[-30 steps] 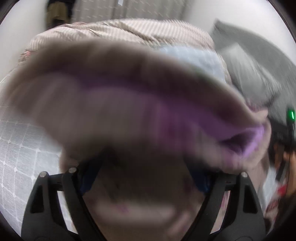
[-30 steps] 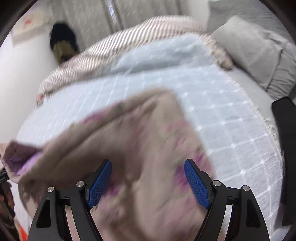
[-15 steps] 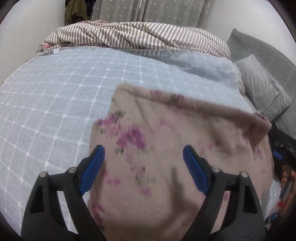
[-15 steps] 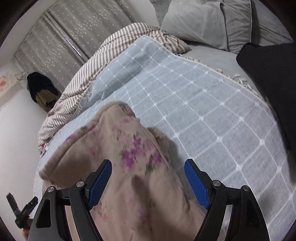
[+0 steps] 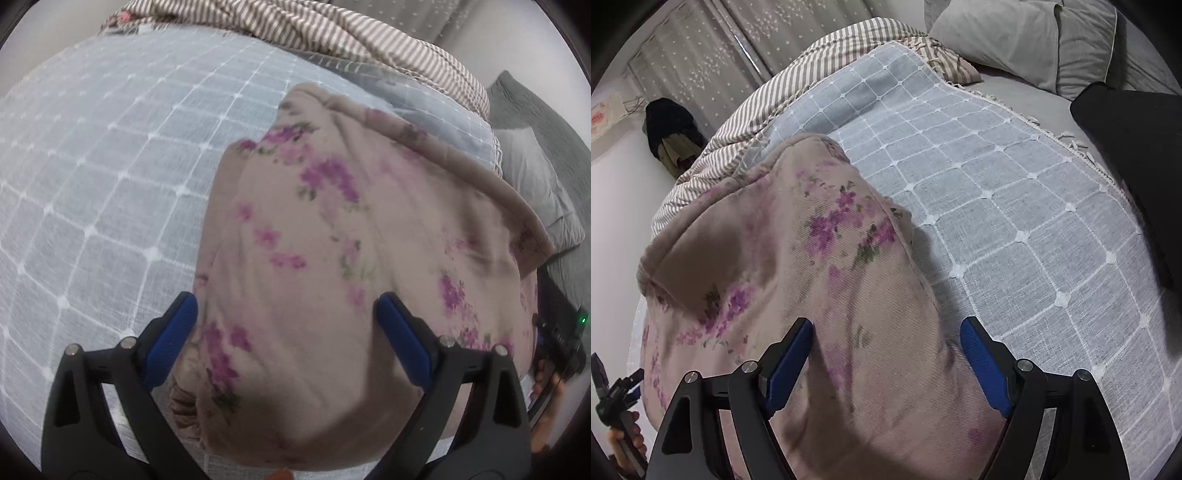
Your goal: Fold large clothes
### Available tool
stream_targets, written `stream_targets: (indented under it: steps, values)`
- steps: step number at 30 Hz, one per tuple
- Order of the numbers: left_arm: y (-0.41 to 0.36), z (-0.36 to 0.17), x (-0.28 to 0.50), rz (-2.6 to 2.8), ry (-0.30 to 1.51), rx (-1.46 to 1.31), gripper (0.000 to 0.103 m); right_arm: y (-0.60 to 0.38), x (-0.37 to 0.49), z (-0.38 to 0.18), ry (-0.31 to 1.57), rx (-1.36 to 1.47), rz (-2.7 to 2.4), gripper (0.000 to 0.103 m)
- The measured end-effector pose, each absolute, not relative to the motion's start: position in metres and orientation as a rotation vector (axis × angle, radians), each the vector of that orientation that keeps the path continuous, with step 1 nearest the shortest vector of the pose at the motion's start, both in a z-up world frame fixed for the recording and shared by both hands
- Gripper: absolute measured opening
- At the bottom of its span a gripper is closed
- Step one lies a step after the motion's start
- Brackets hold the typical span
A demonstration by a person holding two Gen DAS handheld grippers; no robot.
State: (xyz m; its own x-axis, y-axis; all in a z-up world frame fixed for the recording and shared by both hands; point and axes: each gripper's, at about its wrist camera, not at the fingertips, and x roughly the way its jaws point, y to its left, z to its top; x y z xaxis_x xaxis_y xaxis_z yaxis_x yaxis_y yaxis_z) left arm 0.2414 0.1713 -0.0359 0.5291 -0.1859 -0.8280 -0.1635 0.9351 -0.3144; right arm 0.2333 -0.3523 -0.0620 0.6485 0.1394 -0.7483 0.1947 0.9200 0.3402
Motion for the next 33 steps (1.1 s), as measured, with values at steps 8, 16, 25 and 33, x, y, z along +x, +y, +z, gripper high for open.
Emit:
stream_targets:
  steps: [8,16,25,33]
  values:
    - [0.162,-0.046,0.232,0.013,0.949,-0.412,0.098,-0.354,0.223,-0.055,0.829,0.397,-0.069,0.084]
    - [0.162,-0.049,0.219,-0.023,0.864,-0.347,0.098,-0.361,0.220,-0.057,0.849,0.371,-0.113,0.084]
    - [0.170,-0.043,0.210,0.020,0.815,-0.342,0.098,-0.393,0.215,-0.071,0.837,0.635,-0.021,0.084]
    - [0.186,-0.047,0.218,-0.003,0.801,-0.390,0.079,-0.368,0.224,-0.058,0.741,0.530,0.052,0.066]
